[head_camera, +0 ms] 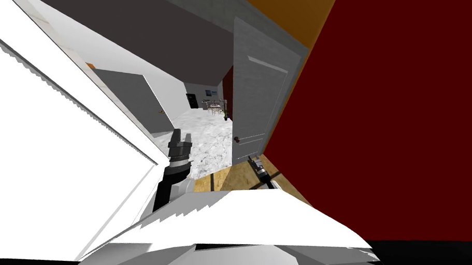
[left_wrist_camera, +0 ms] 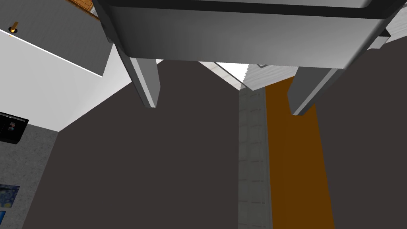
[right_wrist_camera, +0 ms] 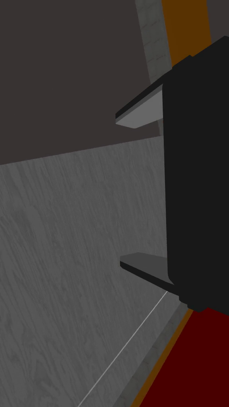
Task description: Pull the door open
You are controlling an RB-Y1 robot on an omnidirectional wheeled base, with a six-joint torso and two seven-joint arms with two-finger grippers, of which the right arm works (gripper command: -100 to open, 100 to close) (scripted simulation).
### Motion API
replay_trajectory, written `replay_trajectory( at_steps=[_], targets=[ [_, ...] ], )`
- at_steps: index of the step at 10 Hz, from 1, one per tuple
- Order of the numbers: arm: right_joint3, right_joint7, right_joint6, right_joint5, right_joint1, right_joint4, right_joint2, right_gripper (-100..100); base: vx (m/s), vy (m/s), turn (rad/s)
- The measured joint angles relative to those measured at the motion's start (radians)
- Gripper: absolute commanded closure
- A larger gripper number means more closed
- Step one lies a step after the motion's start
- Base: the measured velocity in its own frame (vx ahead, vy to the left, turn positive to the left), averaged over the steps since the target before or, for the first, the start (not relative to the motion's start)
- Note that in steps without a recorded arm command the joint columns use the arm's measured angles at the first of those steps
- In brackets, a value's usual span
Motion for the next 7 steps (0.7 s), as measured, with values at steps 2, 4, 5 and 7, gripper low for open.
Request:
replay_trajectory(
  at_steps=[2,4,5,7],
  targets=[
    [-0.002,0.033,-0.017,0.014,-0.023,0.056,-0.006,-100,0.132,0.091,-0.038],
    [-0.001,0.065,-0.025,0.029,-0.036,0.090,-0.010,-100,0.098,0.075,-0.022],
    [-0.001,0.078,-0.032,0.034,-0.048,0.115,-0.012,-100,0.118,0.051,-0.036],
    [-0.002,0.109,-0.047,0.048,-0.063,0.158,-0.019,-100,0.113,0.053,-0.023]
  ],
)
